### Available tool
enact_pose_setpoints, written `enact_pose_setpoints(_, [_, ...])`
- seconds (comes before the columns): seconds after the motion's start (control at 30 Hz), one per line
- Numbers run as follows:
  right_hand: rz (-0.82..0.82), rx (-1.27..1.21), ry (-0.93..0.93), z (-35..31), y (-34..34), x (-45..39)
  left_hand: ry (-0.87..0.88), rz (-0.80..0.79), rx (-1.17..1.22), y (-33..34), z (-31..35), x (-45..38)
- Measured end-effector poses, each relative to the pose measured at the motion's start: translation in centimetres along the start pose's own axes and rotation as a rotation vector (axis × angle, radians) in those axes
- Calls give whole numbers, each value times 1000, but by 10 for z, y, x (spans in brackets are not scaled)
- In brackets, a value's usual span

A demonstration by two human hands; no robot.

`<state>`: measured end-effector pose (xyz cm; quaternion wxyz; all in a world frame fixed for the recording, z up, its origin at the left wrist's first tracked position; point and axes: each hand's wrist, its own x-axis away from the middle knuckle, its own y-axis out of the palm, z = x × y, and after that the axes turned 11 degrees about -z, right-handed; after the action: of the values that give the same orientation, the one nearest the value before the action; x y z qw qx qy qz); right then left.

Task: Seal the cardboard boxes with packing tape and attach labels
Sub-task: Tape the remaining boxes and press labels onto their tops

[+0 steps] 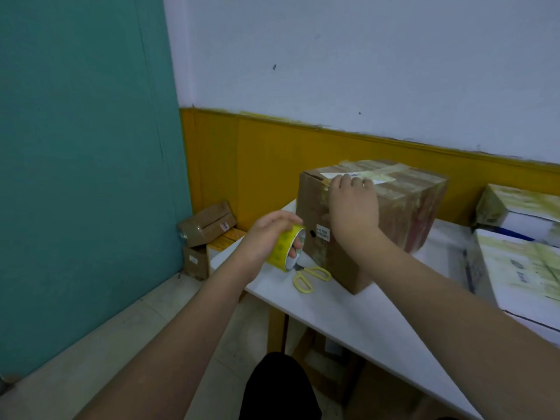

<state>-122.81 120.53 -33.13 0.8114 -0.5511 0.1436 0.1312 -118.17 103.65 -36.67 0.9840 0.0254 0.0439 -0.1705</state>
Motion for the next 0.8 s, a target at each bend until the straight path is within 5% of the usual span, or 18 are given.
enact_pose_setpoints(0.1, [207, -474, -132, -6, -18, 18, -7, -101, -61, -9, -3, 13])
enact_pose_setpoints(0.2, [-46, -977, -296, -32, -30, 47, 19, -104, -142, -15, -4, 26])
enact_pose_setpoints(0.27, [-163, -1016, -305, -47, -26, 57, 26, -115, -178, -18, -5, 34])
enact_pose_setpoints(0.47, [-56, -678, -297, -77, -24, 74, -92, -63, -193, -27, -11, 49])
enact_pose_setpoints(0.67, [-127, -1193, -231, -76, -17, 77, -69, -62, -205, -33, -13, 62])
enact_pose_setpoints(0.8, [-129, -1206, -238, -78, -22, 80, -53, -26, -232, -28, -16, 64])
